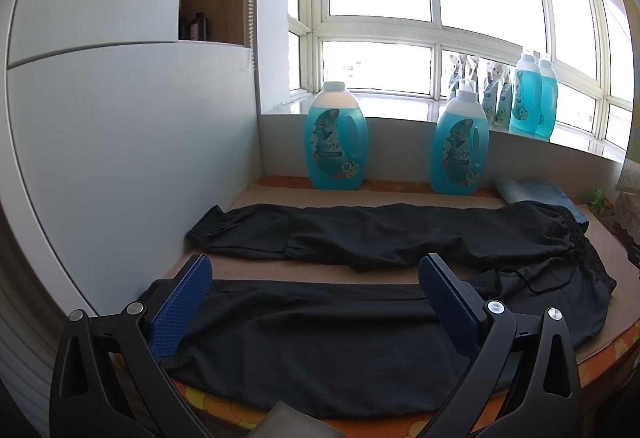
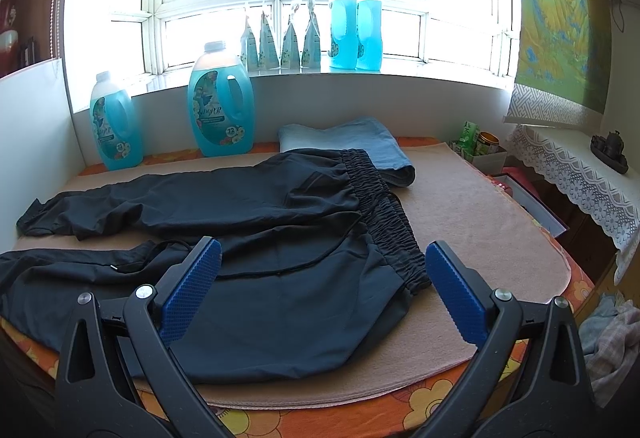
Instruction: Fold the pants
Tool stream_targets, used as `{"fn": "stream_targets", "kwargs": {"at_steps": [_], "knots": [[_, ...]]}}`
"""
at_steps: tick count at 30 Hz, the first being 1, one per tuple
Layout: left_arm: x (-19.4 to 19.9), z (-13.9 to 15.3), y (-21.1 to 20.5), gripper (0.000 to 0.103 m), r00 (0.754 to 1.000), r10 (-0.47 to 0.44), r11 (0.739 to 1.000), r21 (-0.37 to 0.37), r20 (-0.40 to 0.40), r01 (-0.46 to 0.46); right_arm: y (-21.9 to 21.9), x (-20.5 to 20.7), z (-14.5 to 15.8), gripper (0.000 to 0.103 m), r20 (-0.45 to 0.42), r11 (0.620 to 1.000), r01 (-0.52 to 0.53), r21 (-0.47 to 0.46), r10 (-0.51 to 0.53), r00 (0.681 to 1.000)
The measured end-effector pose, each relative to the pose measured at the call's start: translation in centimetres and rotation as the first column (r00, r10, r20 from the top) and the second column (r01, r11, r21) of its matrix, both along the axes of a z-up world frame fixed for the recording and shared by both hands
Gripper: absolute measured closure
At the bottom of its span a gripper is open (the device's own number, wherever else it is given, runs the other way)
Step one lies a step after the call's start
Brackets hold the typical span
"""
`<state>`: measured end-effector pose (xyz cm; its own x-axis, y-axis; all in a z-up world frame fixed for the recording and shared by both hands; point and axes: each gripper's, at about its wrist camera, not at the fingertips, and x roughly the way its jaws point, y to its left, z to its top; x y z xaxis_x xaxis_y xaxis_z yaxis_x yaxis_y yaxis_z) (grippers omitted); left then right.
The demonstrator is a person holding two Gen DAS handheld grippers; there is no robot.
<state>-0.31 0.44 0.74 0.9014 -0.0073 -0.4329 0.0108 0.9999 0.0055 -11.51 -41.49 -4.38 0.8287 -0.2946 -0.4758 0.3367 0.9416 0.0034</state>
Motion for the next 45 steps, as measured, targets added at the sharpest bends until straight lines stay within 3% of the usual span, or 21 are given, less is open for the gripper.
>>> {"fn": "stream_targets", "kwargs": {"at_steps": [45], "knots": [[0.3,-0.53,-0.82,0.0,1.0,-0.006,1.0,0.013,-0.006,0.006,0.4,-0.08,-0.38,0.0,-0.003,1.0,-0.01,0.002,0.01,1.0]]}}
